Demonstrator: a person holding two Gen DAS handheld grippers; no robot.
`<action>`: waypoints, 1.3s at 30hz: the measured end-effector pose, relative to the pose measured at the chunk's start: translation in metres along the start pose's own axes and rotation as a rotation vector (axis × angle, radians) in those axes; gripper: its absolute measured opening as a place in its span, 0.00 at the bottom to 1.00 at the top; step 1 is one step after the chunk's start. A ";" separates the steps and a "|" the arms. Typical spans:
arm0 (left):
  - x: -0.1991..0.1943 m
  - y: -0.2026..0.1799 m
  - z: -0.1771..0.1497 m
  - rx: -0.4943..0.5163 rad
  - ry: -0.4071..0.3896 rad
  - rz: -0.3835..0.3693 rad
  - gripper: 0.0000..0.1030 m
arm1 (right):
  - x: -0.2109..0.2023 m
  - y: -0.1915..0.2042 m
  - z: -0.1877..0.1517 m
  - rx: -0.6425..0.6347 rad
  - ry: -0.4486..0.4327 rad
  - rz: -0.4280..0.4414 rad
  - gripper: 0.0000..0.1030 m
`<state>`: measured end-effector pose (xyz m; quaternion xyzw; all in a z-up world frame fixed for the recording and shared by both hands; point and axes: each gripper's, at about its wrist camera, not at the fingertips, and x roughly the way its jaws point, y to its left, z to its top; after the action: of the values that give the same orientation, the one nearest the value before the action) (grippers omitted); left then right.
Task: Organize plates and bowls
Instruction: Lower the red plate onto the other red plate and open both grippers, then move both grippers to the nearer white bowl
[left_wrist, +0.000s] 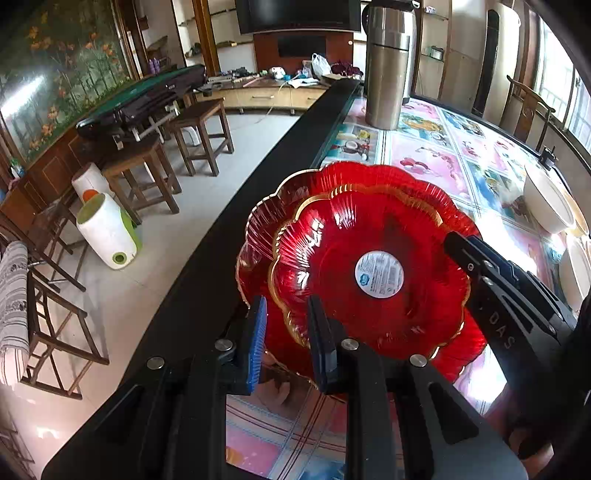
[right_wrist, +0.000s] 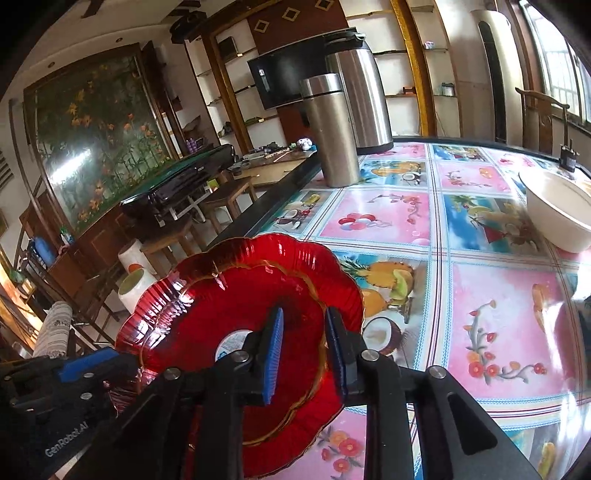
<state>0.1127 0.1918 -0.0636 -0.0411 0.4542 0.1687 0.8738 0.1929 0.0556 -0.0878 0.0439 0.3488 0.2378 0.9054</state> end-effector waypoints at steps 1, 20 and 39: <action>-0.004 0.001 -0.001 0.002 -0.017 0.019 0.22 | -0.002 0.000 0.000 -0.005 -0.010 -0.007 0.30; -0.091 -0.004 -0.023 0.017 -0.297 0.061 0.62 | -0.077 -0.051 -0.002 0.111 -0.251 -0.046 0.69; -0.095 -0.139 -0.049 0.292 -0.224 -0.233 0.73 | -0.232 -0.237 -0.047 0.218 -0.505 -0.386 0.94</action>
<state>0.0701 0.0253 -0.0266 0.0528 0.3662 0.0023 0.9290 0.1076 -0.2651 -0.0393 0.1311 0.1387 0.0047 0.9816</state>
